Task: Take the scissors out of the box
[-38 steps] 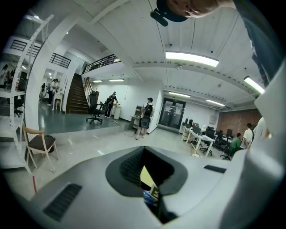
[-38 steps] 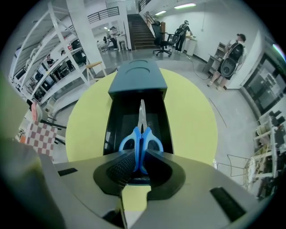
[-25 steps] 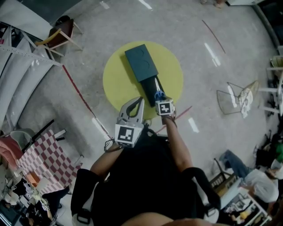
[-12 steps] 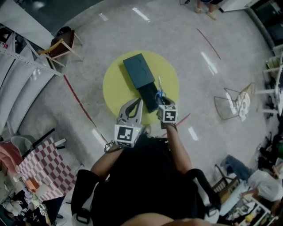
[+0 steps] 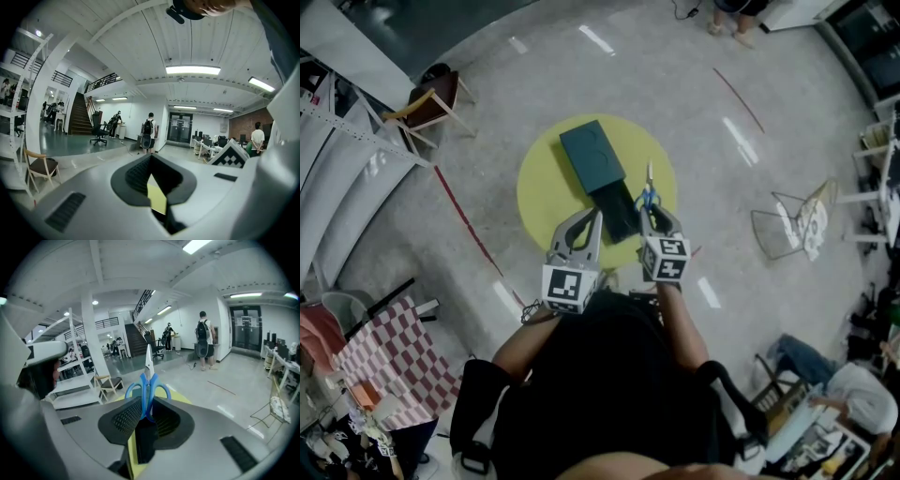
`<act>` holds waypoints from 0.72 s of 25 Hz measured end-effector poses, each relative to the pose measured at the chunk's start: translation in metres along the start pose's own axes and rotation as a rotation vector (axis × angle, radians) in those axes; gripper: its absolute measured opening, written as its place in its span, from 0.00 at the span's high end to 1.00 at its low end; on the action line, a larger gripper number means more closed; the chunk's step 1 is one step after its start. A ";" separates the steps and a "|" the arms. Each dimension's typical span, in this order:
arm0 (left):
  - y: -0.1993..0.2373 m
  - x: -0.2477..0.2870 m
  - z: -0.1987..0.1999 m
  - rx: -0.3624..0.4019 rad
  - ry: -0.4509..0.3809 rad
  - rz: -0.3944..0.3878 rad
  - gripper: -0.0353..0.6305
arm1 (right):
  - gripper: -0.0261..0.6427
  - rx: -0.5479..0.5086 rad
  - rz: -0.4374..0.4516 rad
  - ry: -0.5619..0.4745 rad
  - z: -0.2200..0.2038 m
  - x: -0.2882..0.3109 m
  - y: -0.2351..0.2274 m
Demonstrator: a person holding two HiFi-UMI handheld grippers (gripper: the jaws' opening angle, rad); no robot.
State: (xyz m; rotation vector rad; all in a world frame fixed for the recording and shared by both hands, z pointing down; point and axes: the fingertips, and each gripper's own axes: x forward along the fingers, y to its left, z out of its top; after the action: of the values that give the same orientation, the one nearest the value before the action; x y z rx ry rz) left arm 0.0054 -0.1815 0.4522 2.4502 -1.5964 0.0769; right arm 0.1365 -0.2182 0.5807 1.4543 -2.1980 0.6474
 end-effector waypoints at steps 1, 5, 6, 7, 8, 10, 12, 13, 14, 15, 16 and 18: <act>-0.001 0.000 0.002 -0.001 -0.006 0.004 0.96 | 0.85 -0.007 0.004 -0.028 0.006 -0.007 0.001; -0.001 0.000 0.004 0.001 -0.011 0.015 0.96 | 0.85 -0.010 0.028 -0.145 0.035 -0.040 0.014; 0.000 0.000 0.004 0.003 -0.013 0.017 0.96 | 0.85 -0.011 0.038 -0.179 0.043 -0.049 0.019; 0.000 -0.001 0.005 0.004 -0.019 0.018 0.96 | 0.85 -0.014 0.046 -0.213 0.050 -0.058 0.024; 0.000 -0.002 0.005 0.006 -0.024 0.020 0.96 | 0.85 -0.017 0.053 -0.244 0.055 -0.067 0.029; -0.001 -0.006 0.005 0.008 -0.026 0.019 0.96 | 0.85 -0.026 0.063 -0.299 0.062 -0.085 0.036; -0.003 -0.007 0.002 0.009 -0.022 0.017 0.96 | 0.85 -0.045 0.064 -0.340 0.063 -0.100 0.039; -0.004 -0.008 0.000 0.009 -0.019 0.017 0.96 | 0.85 -0.046 0.065 -0.352 0.064 -0.106 0.040; -0.005 -0.008 -0.001 0.009 -0.015 0.016 0.96 | 0.85 -0.038 0.071 -0.361 0.067 -0.111 0.044; -0.006 -0.007 -0.003 0.013 -0.013 0.014 0.96 | 0.85 -0.027 0.083 -0.369 0.069 -0.115 0.048; -0.007 -0.007 -0.003 0.017 -0.011 0.011 0.96 | 0.85 -0.020 0.094 -0.373 0.071 -0.117 0.052; -0.008 -0.006 -0.002 0.023 -0.011 0.008 0.96 | 0.85 -0.023 0.108 -0.374 0.071 -0.118 0.055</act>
State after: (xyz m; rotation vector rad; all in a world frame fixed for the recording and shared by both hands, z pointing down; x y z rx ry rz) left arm 0.0106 -0.1721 0.4517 2.4655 -1.6194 0.0829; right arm 0.1212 -0.1549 0.4473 1.5559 -2.5715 0.4063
